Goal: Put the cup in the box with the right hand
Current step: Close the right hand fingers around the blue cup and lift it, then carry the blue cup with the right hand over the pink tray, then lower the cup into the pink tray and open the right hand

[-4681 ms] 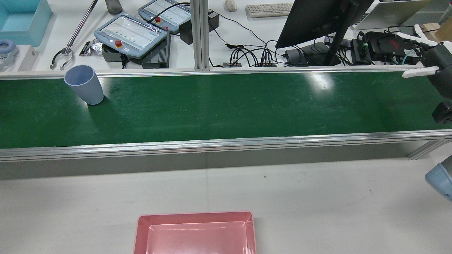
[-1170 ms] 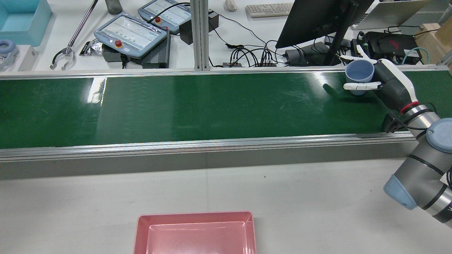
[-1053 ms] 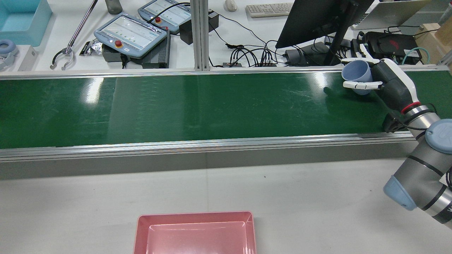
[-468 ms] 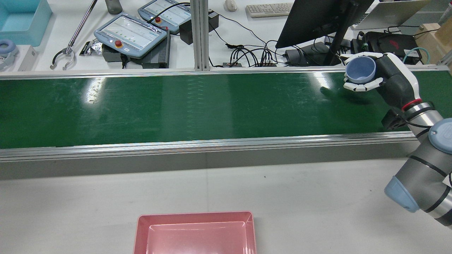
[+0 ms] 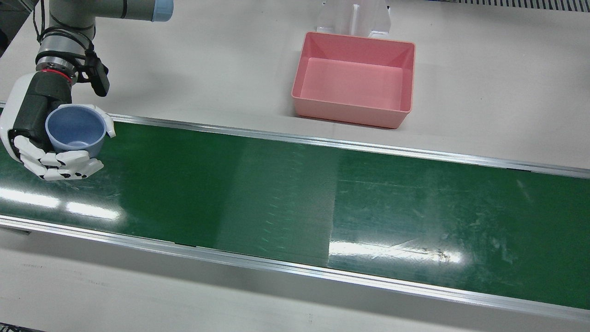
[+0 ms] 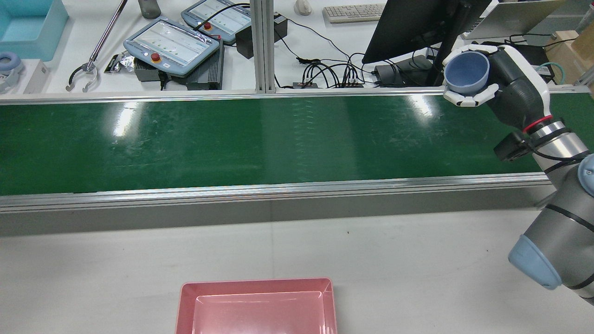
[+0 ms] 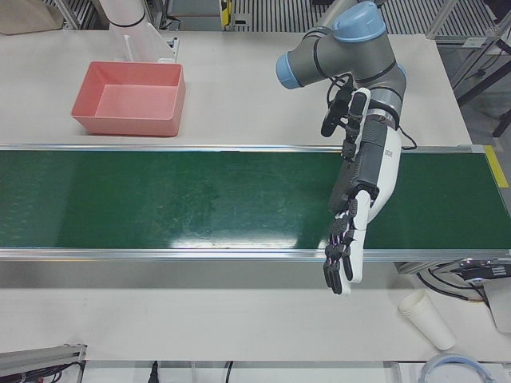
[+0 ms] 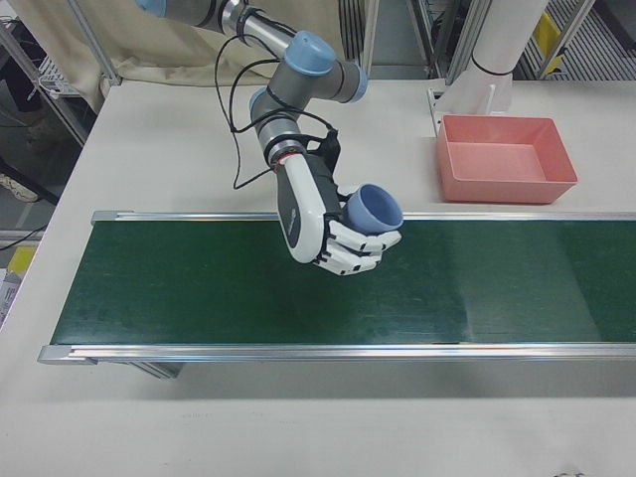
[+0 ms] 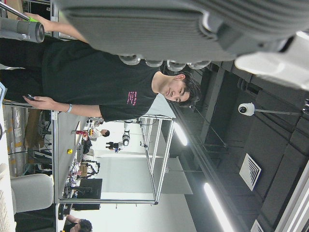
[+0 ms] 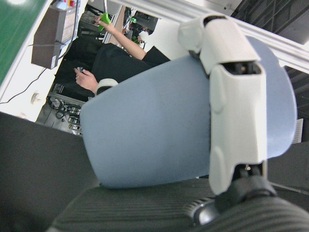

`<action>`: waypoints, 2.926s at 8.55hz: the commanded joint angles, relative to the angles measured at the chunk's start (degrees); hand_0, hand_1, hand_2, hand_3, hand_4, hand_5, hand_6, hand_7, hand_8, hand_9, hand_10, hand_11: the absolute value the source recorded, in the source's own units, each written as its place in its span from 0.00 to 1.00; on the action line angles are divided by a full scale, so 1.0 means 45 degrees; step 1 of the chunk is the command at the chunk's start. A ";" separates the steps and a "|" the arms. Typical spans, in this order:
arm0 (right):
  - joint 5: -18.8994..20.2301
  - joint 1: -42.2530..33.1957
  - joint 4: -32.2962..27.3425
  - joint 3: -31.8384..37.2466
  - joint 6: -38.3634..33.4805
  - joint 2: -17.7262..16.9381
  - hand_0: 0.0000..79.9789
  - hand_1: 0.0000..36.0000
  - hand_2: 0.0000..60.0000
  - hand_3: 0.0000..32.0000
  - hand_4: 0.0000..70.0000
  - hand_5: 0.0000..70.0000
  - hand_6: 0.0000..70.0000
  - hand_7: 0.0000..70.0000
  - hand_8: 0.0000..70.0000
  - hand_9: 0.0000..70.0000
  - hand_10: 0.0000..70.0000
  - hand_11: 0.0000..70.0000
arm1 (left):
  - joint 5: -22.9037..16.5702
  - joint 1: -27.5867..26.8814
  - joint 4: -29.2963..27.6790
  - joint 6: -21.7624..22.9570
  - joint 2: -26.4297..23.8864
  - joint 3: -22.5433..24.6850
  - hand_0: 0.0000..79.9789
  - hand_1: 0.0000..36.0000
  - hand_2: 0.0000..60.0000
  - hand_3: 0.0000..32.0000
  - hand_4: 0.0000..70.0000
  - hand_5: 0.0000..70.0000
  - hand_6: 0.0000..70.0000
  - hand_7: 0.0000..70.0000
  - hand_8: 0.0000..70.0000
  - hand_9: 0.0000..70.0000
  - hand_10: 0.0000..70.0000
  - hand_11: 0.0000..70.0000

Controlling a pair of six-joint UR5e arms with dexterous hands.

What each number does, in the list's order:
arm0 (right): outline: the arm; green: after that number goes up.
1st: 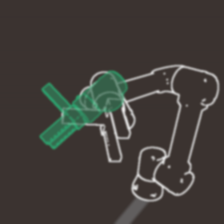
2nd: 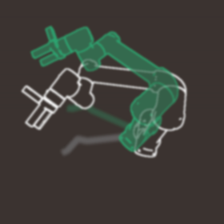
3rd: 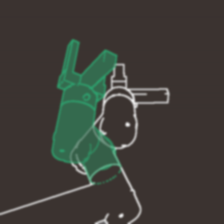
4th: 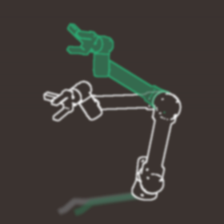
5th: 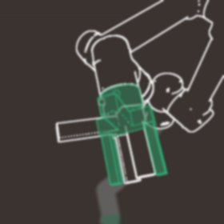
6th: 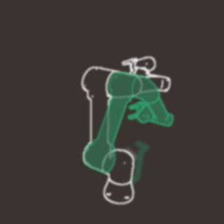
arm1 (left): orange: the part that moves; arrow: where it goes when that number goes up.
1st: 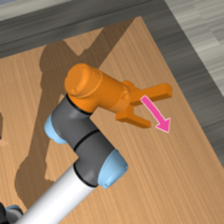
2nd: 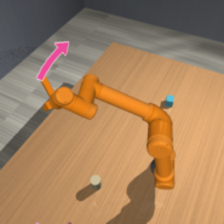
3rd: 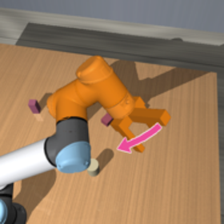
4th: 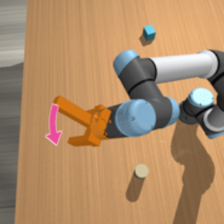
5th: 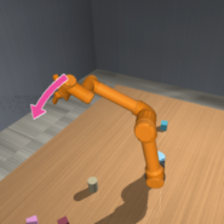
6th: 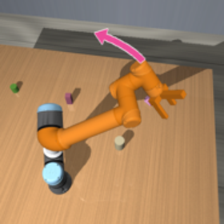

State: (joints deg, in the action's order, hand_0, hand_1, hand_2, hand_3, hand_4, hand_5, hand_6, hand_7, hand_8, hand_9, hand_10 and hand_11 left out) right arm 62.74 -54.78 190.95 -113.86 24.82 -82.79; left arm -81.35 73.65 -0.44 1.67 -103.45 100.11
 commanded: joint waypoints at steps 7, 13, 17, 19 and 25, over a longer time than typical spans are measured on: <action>-0.1091 0.4605 0.1684 -0.5372 0.4123 0.0643 1.00 1.00 1.00 0.00 0.38 0.39 0.68 1.00 1.00 1.00 0.79 1.00 | -0.0008 0.0000 0.0000 0.0000 0.0000 0.0000 0.00 0.00 0.00 0.00 0.00 0.00 0.00 0.00 0.00 0.00 0.00 0.00; -0.2048 0.9939 0.1570 -0.5948 0.6883 0.1655 1.00 1.00 1.00 0.00 0.32 0.34 0.58 1.00 0.82 1.00 0.60 0.90 | 0.0012 0.0000 -0.0019 0.0019 0.0000 0.0000 0.00 0.00 0.00 0.00 0.00 0.00 0.00 0.00 0.00 0.00 0.00 0.00; -0.2009 1.0453 0.1531 -0.5851 0.6927 0.1639 0.93 0.62 0.00 0.00 0.19 0.14 0.14 0.46 0.08 0.18 0.16 0.27 | 0.0012 0.0000 -0.0019 0.0019 0.0000 -0.0020 0.00 0.00 0.00 0.00 0.00 0.00 0.00 0.00 0.00 0.00 0.00 0.00; -0.2009 1.0493 0.1434 -0.5811 0.6908 0.1620 0.65 0.13 0.00 0.00 0.20 0.04 0.07 0.30 0.00 0.04 0.00 0.01 | 0.0012 0.0000 -0.0019 0.0000 0.0000 -0.0020 0.00 0.00 0.00 0.00 0.00 0.00 0.00 0.00 0.00 0.00 0.00 0.00; -0.1990 0.9271 0.1473 -0.5967 0.6636 0.1503 0.61 0.19 0.03 0.00 0.18 0.04 0.09 0.41 0.00 0.06 0.01 0.03 | 0.0012 0.0000 -0.0019 0.0000 0.0000 -0.0020 0.00 0.00 0.00 0.00 0.00 0.00 0.00 0.00 0.00 0.00 0.00 0.00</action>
State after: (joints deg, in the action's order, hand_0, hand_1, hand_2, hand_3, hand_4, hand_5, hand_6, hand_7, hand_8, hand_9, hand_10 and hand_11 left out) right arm 53.70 -8.18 197.46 -140.19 55.68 -75.80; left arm -81.30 73.65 -0.53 1.67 -103.45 100.02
